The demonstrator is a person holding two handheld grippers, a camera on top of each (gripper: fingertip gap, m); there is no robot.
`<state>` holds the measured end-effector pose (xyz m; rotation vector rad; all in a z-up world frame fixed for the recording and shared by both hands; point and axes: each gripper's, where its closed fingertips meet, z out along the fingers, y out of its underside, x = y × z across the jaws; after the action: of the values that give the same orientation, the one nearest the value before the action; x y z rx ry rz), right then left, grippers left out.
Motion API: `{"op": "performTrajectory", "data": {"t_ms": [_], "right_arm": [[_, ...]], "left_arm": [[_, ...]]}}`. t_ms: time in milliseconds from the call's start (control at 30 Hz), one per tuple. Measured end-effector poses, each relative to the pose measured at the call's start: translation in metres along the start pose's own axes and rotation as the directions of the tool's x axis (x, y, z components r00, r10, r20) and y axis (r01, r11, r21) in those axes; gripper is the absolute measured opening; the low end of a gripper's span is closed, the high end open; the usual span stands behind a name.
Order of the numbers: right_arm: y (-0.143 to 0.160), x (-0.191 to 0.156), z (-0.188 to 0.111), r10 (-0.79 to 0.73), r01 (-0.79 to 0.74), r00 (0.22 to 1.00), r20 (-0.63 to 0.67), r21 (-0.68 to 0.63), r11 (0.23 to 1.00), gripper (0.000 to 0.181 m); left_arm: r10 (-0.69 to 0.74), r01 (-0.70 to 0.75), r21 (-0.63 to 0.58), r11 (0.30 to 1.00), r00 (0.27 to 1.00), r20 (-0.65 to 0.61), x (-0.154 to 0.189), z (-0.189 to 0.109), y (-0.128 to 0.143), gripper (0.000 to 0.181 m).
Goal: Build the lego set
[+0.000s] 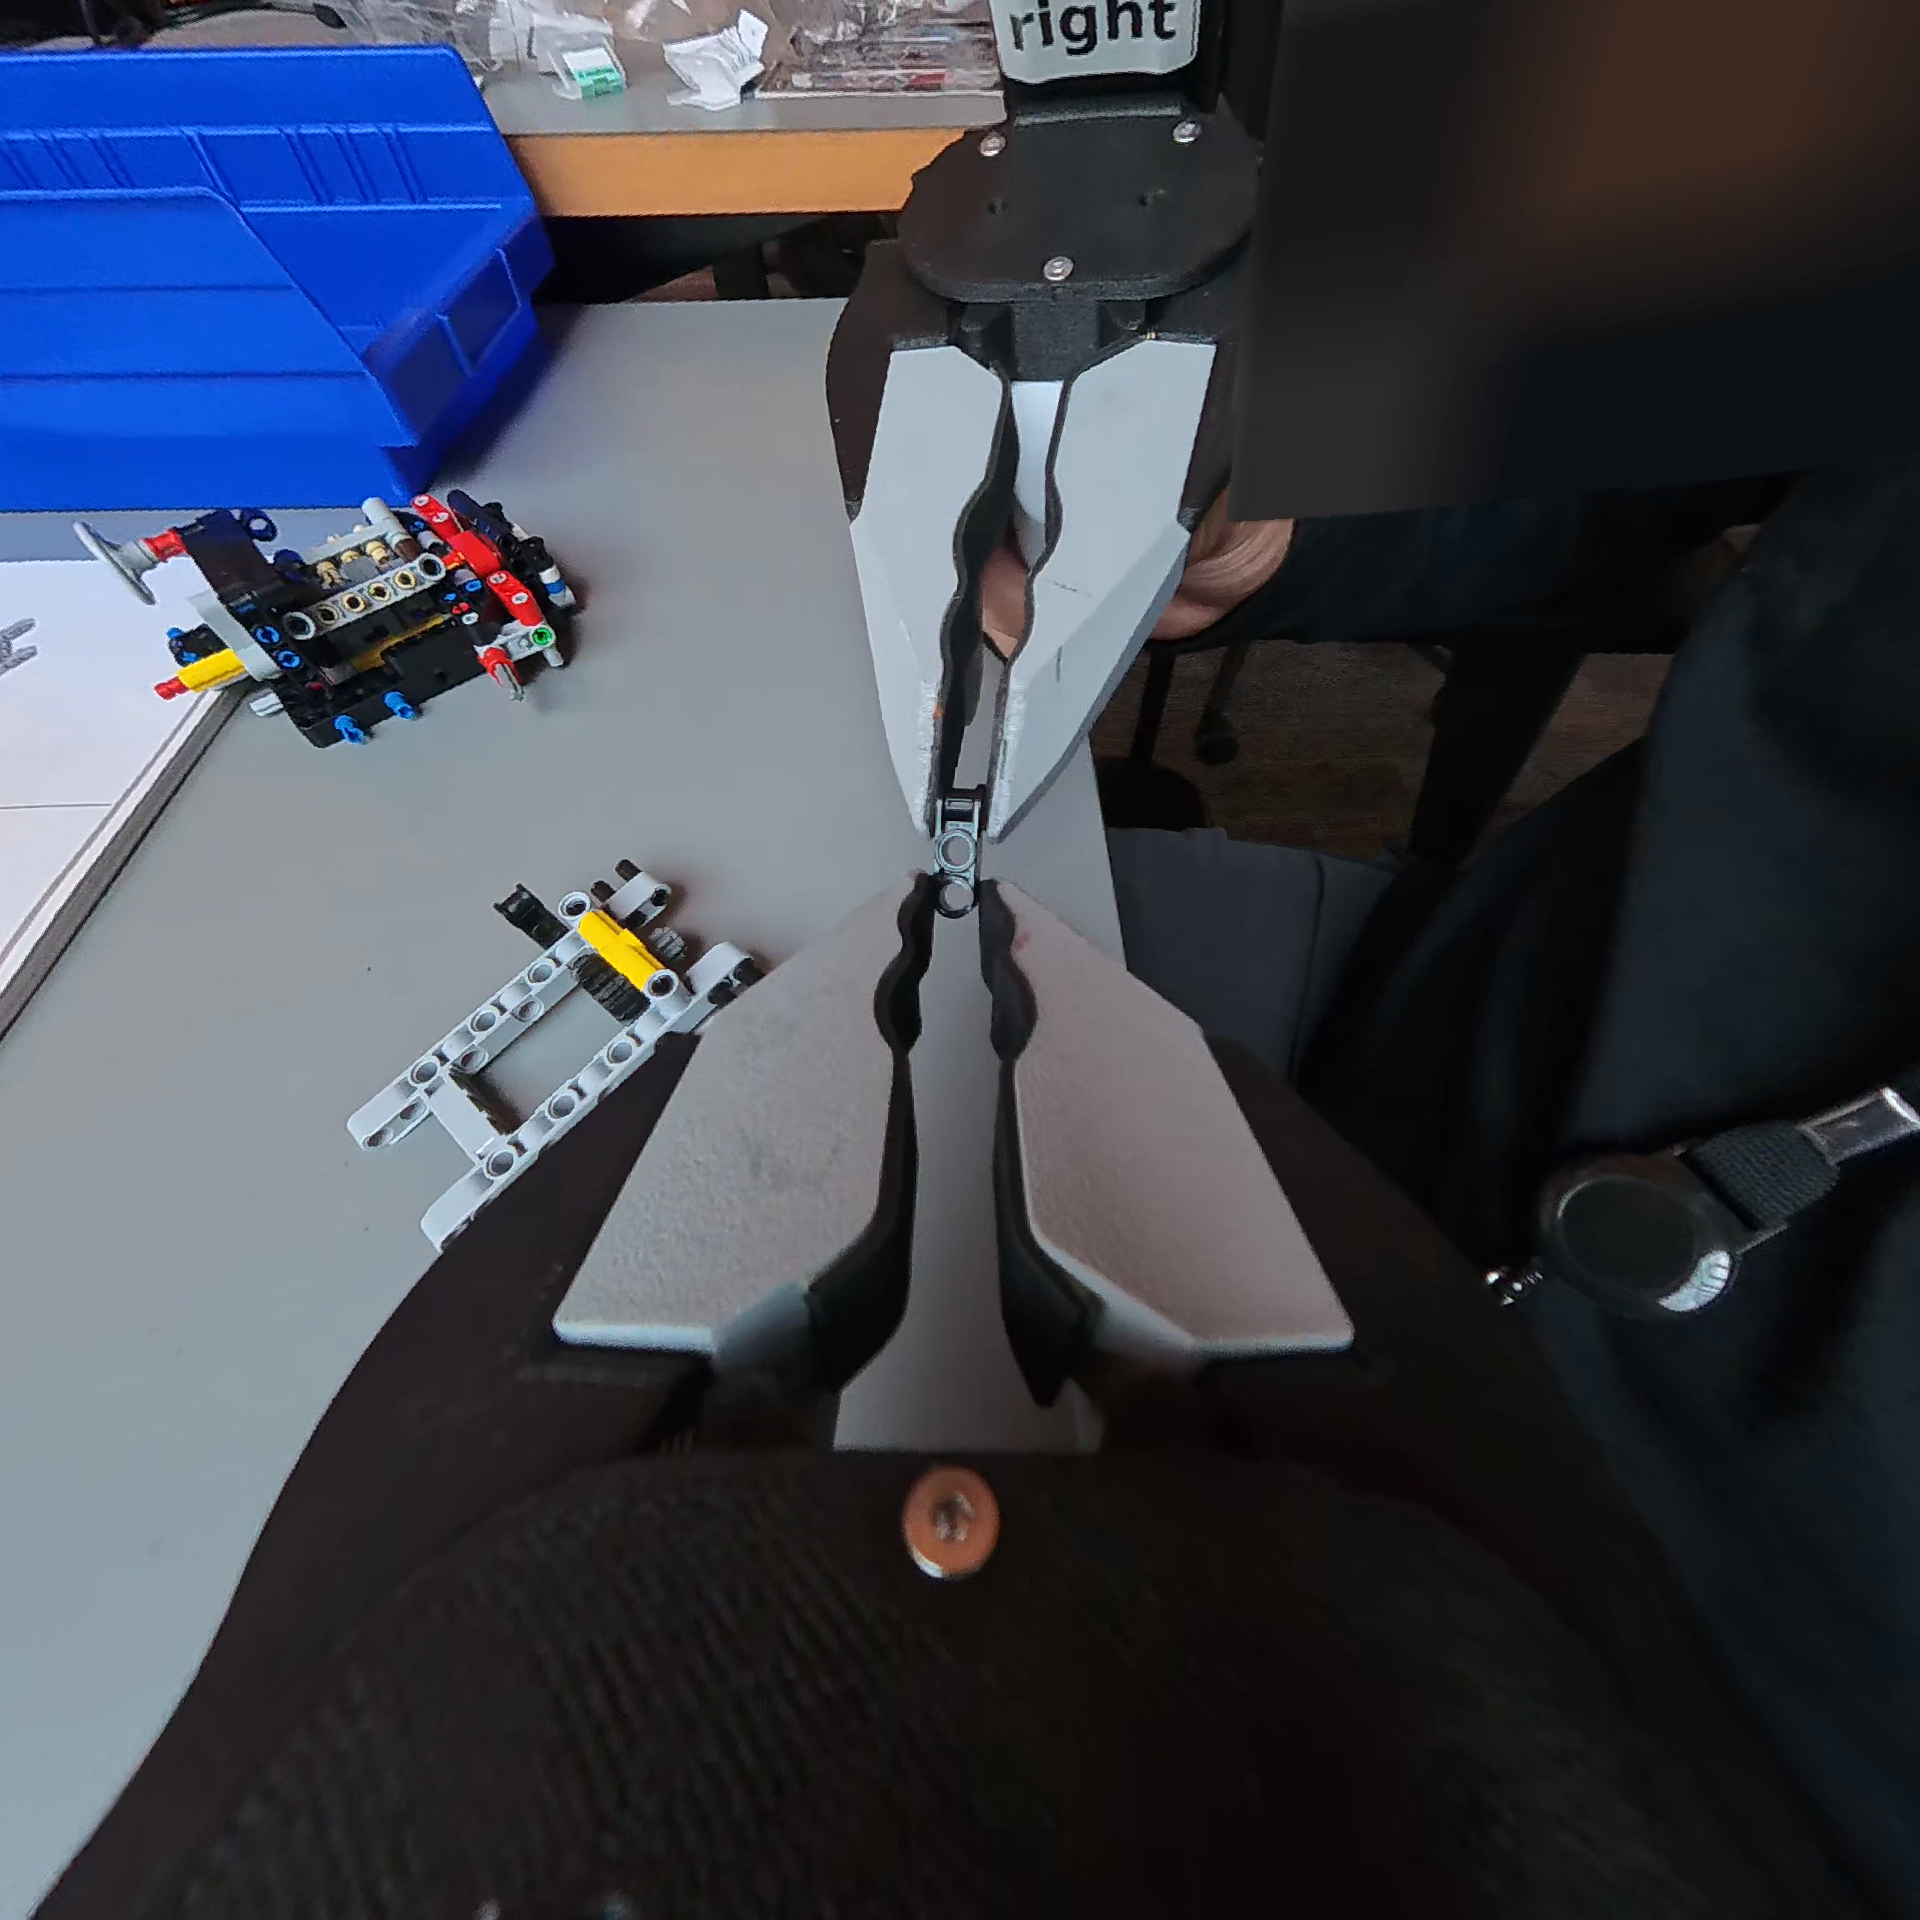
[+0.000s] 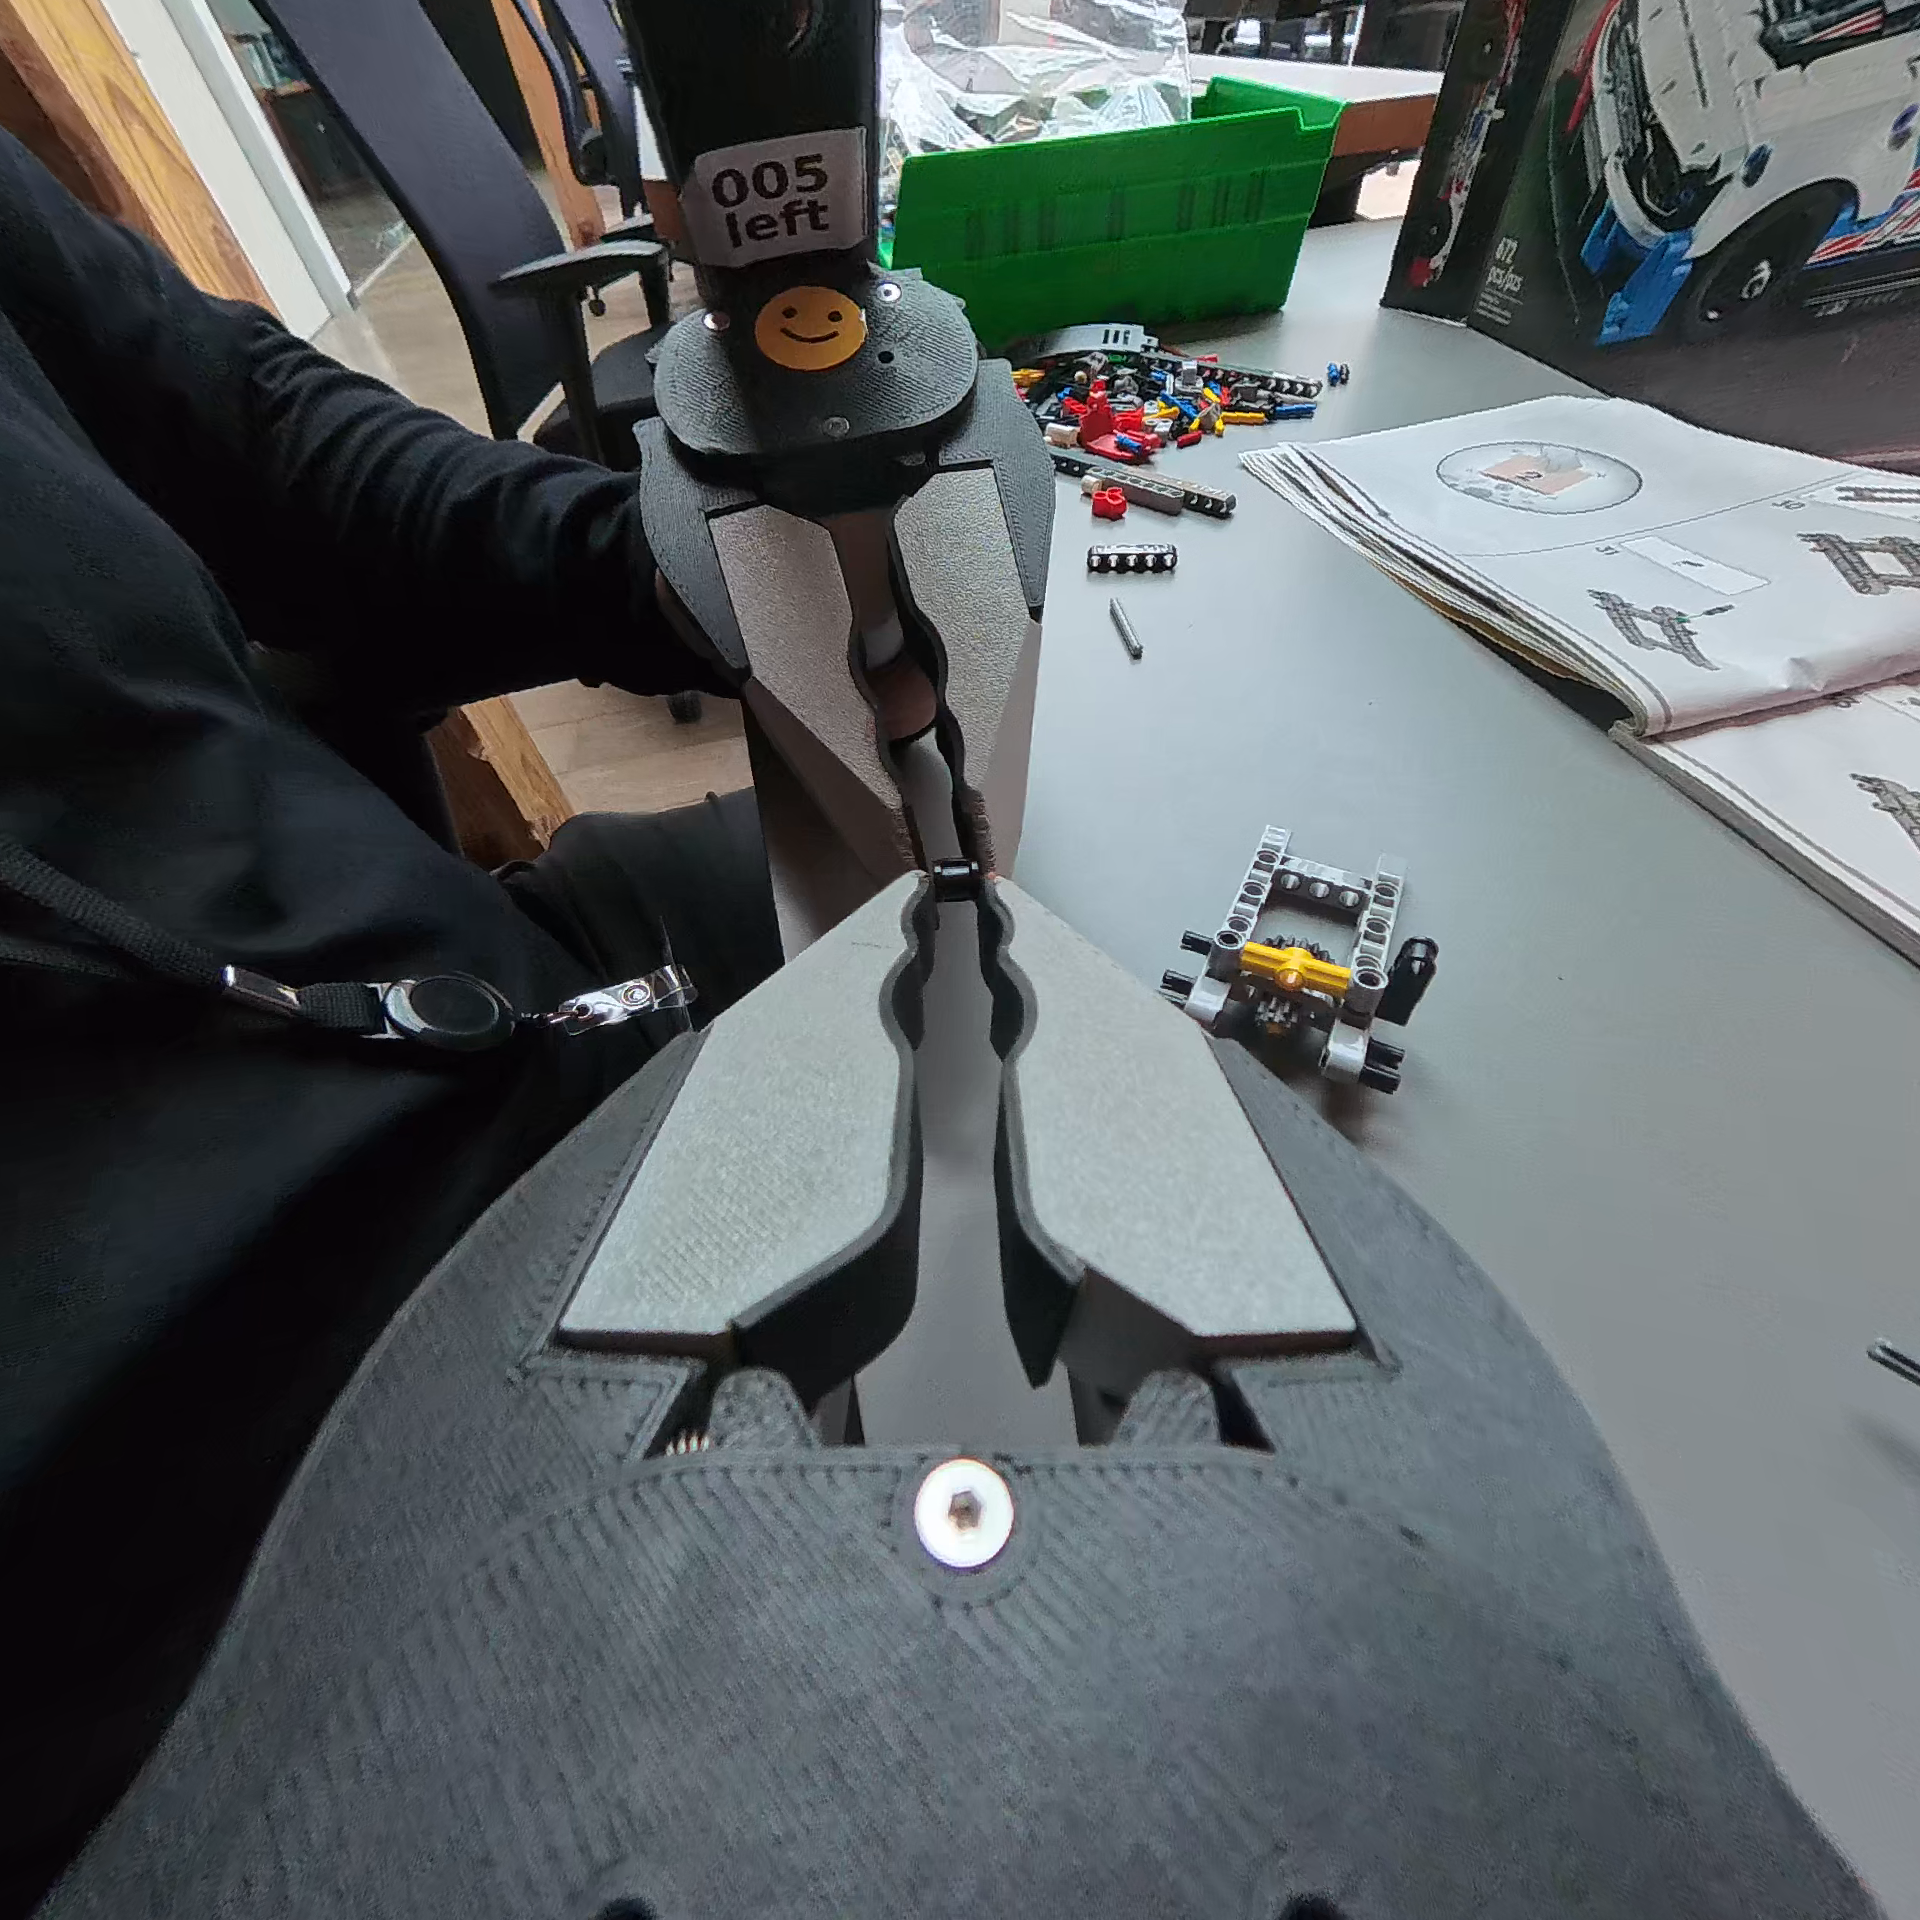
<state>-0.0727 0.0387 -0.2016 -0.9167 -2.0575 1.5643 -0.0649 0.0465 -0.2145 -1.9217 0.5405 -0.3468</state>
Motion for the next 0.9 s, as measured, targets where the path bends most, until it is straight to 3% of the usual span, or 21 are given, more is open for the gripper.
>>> {"op": "performTrajectory", "data": {"t_ms": [133,267,367,633,667,800,867,900], "right_arm": [[0.001,0.012,0.0,0.049,-0.049,0.997,-0.059,-0.002,0.999,0.004],[-0.003,0.024,-0.006,0.245,-0.241,0.968,-0.06,0.067,0.968,0.008],[-0.009,0.03,-0.008,0.342,-0.334,0.939,-0.041,0.135,0.933,0.013],[-0.017,0.026,-0.004,0.41,-0.406,0.912,0.023,0.188,0.894,0.015],[-0.014,0.029,-0.004,0.426,-0.421,0.905,0.014,0.184,0.888,0.007],[-0.008,0.035,-0.011,0.498,-0.501,0.865,0.059,0.137,0.855,0.005],[0.004,0.047,-0.017,0.509,-0.508,0.861,0.003,0.06,0.859,0.005],[0.015,0.051,-0.02,0.518,-0.518,0.855,-0.021,-0.017,0.855,0.005]], "left_arm": [[0.024,-0.023,-0.014,1.0,0.992,0.124,-0.013,0.0,0.001,0.005],[0.151,-0.132,-0.078,0.988,0.927,0.343,-0.034,-0.006,-0.001,0.005],[0.188,-0.161,-0.099,0.982,0.887,0.422,-0.039,-0.006,-0.005,0.005],[0.236,-0.206,-0.114,0.972,0.844,0.482,-0.037,0.001,-0.013,0.004],[0.233,-0.203,-0.113,0.973,0.847,0.478,-0.036,0.003,-0.013,0.004],[0.17,-0.137,-0.105,0.985,0.887,0.429,-0.032,0.009,-0.008,0.011],[0.23,-0.154,-0.215,0.964,0.888,0.398,-0.041,0.003,0.007,0.039],[0.292,-0.182,-0.297,0.937,0.876,0.383,-0.05,-0.005,0.017,0.032]]}}
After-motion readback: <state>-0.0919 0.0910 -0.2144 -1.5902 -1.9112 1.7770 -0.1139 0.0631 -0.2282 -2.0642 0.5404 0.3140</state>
